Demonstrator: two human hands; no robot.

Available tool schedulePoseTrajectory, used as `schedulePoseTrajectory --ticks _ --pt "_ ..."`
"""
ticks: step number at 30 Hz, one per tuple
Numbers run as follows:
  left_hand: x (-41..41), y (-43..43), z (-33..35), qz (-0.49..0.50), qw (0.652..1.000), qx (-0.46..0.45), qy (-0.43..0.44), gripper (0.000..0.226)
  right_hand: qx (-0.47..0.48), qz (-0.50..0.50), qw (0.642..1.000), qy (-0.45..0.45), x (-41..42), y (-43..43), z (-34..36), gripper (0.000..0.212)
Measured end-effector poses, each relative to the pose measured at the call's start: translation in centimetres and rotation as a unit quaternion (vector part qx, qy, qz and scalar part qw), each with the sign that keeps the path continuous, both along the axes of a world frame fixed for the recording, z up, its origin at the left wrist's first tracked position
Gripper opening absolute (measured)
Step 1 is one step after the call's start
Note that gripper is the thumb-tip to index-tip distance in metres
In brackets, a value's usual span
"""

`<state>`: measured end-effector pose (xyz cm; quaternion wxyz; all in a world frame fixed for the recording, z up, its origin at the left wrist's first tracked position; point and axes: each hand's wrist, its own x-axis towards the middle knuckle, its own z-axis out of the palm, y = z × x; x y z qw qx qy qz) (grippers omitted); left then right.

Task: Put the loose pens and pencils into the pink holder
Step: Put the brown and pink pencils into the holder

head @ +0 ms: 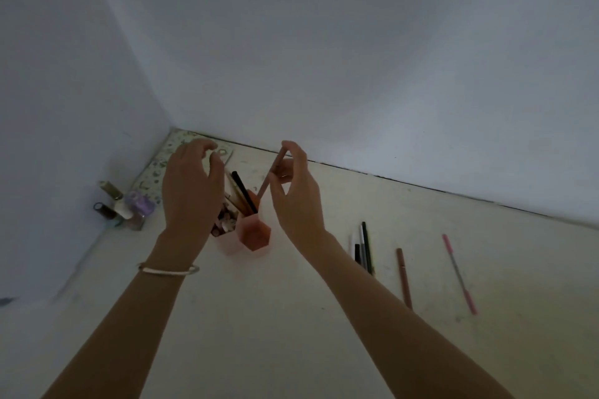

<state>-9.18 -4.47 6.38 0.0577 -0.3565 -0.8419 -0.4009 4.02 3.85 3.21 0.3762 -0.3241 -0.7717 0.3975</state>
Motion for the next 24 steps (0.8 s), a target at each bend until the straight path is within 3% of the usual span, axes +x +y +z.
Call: schedulePoseTrajectory --ticks 5,7,10,13,17,24 --pt "1.6 0.5 2.1 -0.016 0.998 0.056 -0.031 0.026 0.078 0.067 0.985 -0.137 -1.0 -1.0 -2.4 0.037" --pt "2.8 1.1 2.6 -0.031 0.996 0.072 -0.039 0.028 0.103 0.078 0.984 -0.125 -0.4 -0.9 -2.7 0.045" --pt "5.9 2.6 2.4 -0.066 0.994 0.083 -0.026 0.024 0.086 -0.035 0.993 -0.069 2.2 1.5 -1.9 0.052" --pt "10.5 5.1 -0.3 -0.129 0.988 -0.018 -0.081 0.012 0.046 -0.165 0.984 -0.057 7.3 5.4 -1.2 0.046" --pt "14.9 7.0 -6.8 -0.157 0.943 -0.229 -0.181 0.016 -0.009 -0.222 0.973 -0.063 13.2 7.6 -1.3 0.048" --pt "19.1 8.3 -11.6 -0.155 0.899 -0.356 -0.201 0.029 -0.034 -0.274 0.959 -0.067 20.4 7.9 -2.4 0.047"
